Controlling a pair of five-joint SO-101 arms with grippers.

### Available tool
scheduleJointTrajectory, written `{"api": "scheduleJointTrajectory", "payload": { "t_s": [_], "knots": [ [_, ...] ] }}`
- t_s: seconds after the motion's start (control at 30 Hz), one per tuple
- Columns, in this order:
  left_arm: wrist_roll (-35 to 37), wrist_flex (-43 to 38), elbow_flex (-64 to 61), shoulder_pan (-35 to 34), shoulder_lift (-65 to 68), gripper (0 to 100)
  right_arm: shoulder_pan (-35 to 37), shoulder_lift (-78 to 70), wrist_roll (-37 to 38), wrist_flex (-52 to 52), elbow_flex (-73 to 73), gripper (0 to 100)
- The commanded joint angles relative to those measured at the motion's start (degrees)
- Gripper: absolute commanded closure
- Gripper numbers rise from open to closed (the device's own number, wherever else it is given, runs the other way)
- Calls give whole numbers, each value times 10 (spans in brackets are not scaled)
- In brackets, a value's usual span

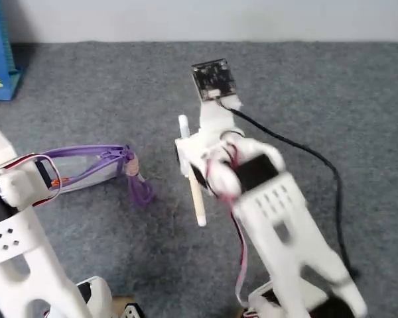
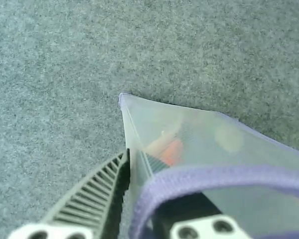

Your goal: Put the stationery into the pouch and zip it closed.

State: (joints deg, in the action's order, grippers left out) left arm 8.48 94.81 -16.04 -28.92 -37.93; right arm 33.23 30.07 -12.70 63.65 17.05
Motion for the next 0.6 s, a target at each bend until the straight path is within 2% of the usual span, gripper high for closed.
{"api": "scheduleJointTrajectory", "payload": {
  "t_s": [0.0,0.23,0.57],
  "knots": [
    [-5,-13,-1,-1,8,988,44,102,6,-2,4,991],
    [-5,-12,-2,-1,8,988,115,213,9,-171,92,991],
    [-16,-14,-10,-1,8,988,137,281,32,-424,173,991]
  ]
}}
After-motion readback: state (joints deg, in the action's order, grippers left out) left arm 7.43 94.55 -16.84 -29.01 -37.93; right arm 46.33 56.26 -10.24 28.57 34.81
